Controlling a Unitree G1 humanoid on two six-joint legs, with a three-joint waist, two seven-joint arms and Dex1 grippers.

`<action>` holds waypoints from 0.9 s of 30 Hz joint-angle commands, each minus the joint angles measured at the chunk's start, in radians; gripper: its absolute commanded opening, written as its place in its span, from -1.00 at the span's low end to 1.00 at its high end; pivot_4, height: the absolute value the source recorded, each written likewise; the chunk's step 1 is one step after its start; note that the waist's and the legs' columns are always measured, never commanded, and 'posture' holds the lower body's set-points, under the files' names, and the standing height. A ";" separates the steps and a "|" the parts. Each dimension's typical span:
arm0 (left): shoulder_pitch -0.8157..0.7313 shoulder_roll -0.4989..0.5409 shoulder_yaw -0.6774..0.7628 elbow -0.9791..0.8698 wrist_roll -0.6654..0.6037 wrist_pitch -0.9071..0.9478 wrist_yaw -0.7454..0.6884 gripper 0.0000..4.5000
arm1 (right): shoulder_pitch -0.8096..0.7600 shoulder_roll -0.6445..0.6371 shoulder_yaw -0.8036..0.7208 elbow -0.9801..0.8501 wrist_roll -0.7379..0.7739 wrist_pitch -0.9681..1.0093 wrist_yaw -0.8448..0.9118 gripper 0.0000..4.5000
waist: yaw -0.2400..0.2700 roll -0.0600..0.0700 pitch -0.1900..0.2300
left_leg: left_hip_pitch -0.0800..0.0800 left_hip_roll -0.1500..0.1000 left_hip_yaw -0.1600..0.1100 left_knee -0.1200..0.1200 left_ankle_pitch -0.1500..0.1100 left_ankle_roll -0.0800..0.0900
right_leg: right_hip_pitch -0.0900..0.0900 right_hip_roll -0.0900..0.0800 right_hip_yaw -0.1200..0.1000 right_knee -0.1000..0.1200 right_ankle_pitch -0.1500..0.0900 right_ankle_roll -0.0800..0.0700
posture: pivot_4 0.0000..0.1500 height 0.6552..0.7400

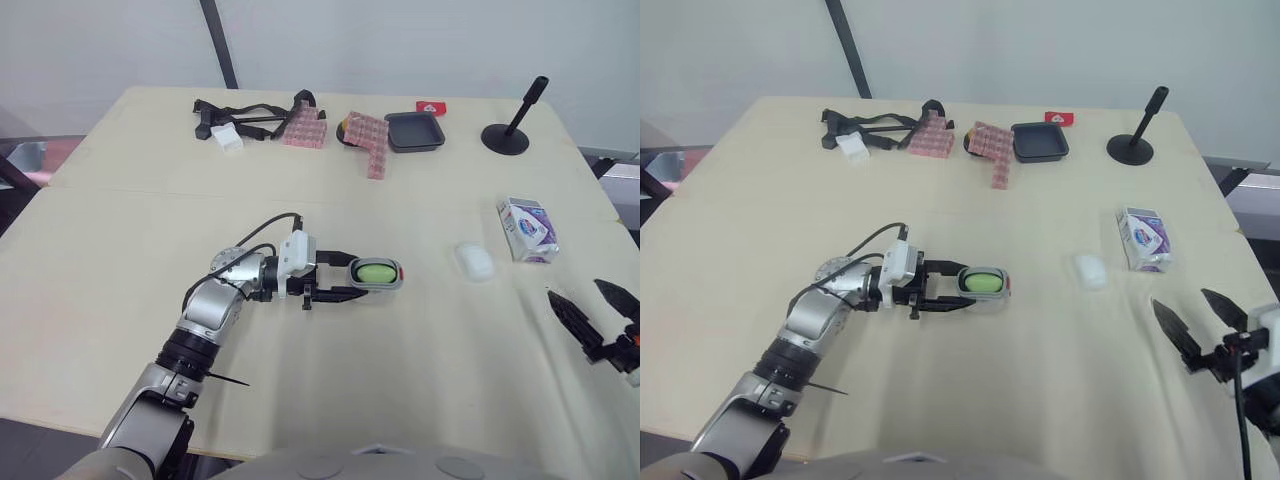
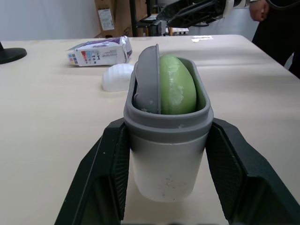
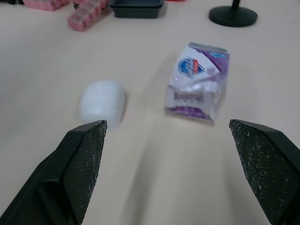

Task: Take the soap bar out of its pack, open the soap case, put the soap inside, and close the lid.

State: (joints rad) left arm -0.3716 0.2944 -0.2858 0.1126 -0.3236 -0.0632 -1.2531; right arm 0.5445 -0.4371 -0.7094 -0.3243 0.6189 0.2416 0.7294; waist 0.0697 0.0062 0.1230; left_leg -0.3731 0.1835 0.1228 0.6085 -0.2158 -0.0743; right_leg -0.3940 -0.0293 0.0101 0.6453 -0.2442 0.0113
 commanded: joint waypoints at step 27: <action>-0.005 -0.007 -0.010 0.058 0.036 -0.082 -0.041 -0.17 | -0.201 -0.422 0.037 -0.219 0.285 0.760 -0.232 1.00 | -0.013 0.002 0.000 | 0.012 -0.002 -0.001 -0.003 0.000 0.001 | 0.012 -0.002 0.000 -0.002 -0.001 0.002 | 1.00 1.00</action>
State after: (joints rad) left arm -0.3714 0.2850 -0.2966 0.1902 -0.2807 -0.1432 -1.3013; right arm 0.3781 -0.8407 -0.6697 -0.5210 0.8198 0.8732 0.5810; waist 0.0569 0.0083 0.1225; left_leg -0.3591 0.1812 0.1222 0.6038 -0.2154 -0.0735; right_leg -0.3799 -0.0311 0.0097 0.6422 -0.2450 0.0134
